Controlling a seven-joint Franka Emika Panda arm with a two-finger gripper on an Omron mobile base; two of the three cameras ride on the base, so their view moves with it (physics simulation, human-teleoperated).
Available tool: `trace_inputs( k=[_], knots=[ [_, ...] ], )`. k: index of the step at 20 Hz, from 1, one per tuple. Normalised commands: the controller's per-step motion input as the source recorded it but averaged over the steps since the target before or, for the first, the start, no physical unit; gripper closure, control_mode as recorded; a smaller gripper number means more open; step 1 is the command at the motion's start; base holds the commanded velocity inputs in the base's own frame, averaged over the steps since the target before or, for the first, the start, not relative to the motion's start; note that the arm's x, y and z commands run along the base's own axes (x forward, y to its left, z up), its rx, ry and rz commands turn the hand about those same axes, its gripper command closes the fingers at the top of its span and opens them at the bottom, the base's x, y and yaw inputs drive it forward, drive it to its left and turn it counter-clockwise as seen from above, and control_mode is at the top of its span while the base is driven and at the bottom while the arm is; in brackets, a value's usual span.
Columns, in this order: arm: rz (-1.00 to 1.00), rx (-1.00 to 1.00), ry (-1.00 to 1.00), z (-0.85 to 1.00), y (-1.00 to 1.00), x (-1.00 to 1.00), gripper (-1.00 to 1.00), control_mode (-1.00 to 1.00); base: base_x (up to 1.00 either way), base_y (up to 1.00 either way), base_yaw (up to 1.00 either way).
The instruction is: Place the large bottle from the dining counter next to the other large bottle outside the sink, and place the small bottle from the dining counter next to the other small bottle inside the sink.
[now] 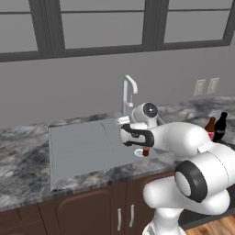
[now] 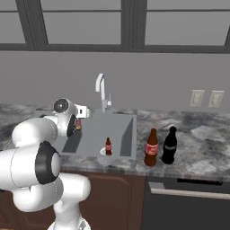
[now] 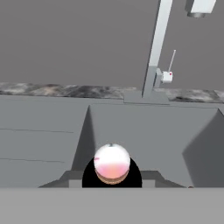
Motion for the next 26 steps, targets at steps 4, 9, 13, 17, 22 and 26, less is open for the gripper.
trace_inputs(
  k=[4, 9, 13, 17, 22, 26],
  knots=[
    [0.00, 0.00, 0.00, 0.00, 0.00, 0.00, 1.00, 1.00, 0.29, 0.01, 0.00],
    [0.00, 0.00, 0.00, 0.00, 0.00, 0.00, 1.00, 1.00, 0.00, 0.00, 0.00],
    [0.00, 0.00, 0.00, 0.00, 0.00, 0.00, 1.00, 1.00, 0.00, 0.00, 0.00],
    [0.00, 0.00, 0.00, 0.00, 0.00, 0.00, 1.00, -1.00, 0.00, 0.00, 0.00],
    [0.00, 0.00, 0.00, 0.00, -0.02, 0.00, 1.00, -1.00, 0.00, 0.00, 0.00],
    [0.00, 0.00, 0.00, 0.00, -0.03, -0.07, 1.00, -1.00, 0.00, 0.00, 0.00]
  ],
)
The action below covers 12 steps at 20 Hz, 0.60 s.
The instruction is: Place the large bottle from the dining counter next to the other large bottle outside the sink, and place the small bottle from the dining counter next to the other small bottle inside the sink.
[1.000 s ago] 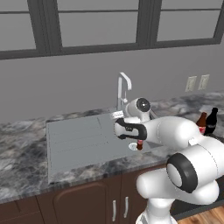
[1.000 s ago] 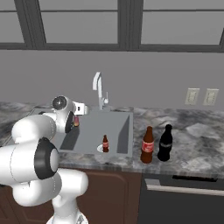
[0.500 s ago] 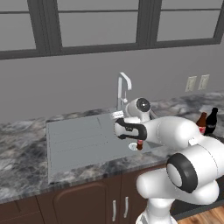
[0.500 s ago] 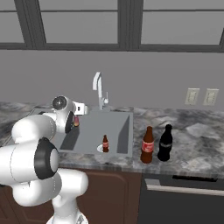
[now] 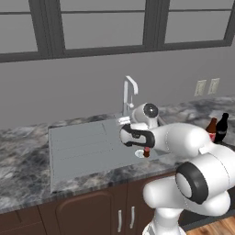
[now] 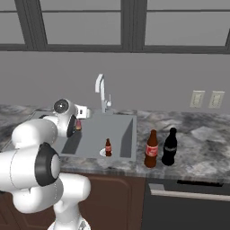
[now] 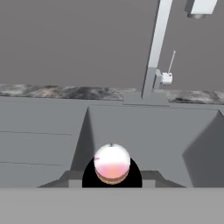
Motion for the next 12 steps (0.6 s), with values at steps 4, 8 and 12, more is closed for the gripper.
trace_inputs(
  k=[4, 8, 12],
  knots=[
    [0.00, 0.00, 0.00, -0.05, -0.02, -0.05, 1.00, -1.00, 0.00, 0.00, 0.00],
    [0.00, 0.00, 0.00, -0.07, -0.05, 0.00, 1.00, -1.00, 0.00, 0.00, 0.00],
    [0.00, -0.05, 0.00, -0.11, -0.18, 0.04, 1.00, -1.00, 0.00, 0.00, 0.00]
  ],
)
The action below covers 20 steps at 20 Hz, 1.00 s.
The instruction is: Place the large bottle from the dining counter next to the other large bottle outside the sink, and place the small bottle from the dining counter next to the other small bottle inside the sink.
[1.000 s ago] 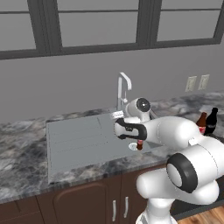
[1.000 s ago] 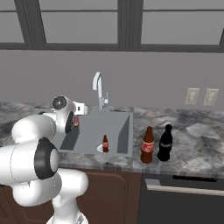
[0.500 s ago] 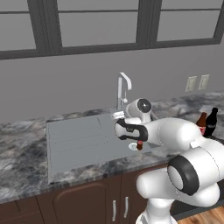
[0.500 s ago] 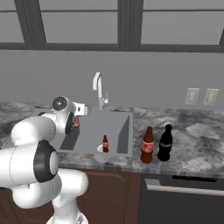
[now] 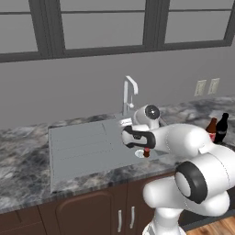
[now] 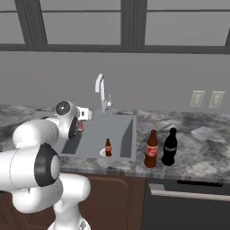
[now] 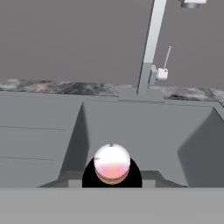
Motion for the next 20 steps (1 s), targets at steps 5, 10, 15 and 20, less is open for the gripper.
trace_inputs(
  k=[5, 10, 15, 20],
  knots=[
    [0.00, -0.07, 0.00, -0.09, -0.33, 0.09, 1.00, -1.00, 0.00, 0.00, 0.00],
    [0.00, -0.01, 0.00, -0.08, -0.32, 0.18, 1.00, -1.00, 0.00, 0.00, 0.00],
    [0.00, 0.00, 0.00, -0.09, -0.19, 0.04, 1.00, -1.00, 0.00, 0.00, 0.00],
    [0.00, 0.00, 0.00, -0.20, 0.00, 0.01, 1.00, -1.00, 0.00, 0.00, 0.00]
  ],
)
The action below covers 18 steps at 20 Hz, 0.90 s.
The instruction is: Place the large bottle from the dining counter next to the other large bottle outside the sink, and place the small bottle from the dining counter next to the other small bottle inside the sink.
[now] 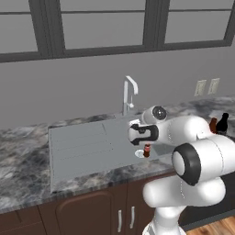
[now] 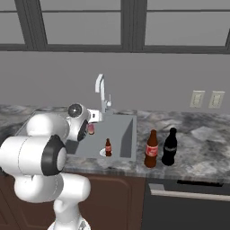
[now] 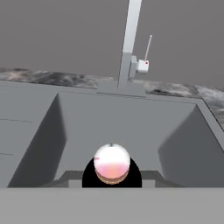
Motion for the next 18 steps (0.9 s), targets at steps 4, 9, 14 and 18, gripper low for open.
trace_inputs(
  k=[4, 9, 14, 18],
  knots=[
    [0.00, 0.00, 0.00, -0.22, -0.01, 0.06, 1.00, -1.00, 0.00, 0.00, 0.00],
    [0.00, 0.00, 0.00, -0.10, -0.12, 0.03, 1.00, -1.00, 0.00, 0.00, 0.00],
    [0.00, 0.00, 0.00, -0.06, -0.17, 0.14, 1.00, -1.00, 0.00, 0.00, 0.00],
    [0.00, 0.00, 0.00, -0.08, -0.11, 0.21, 1.00, -1.00, 0.00, 0.00, 0.00]
  ],
)
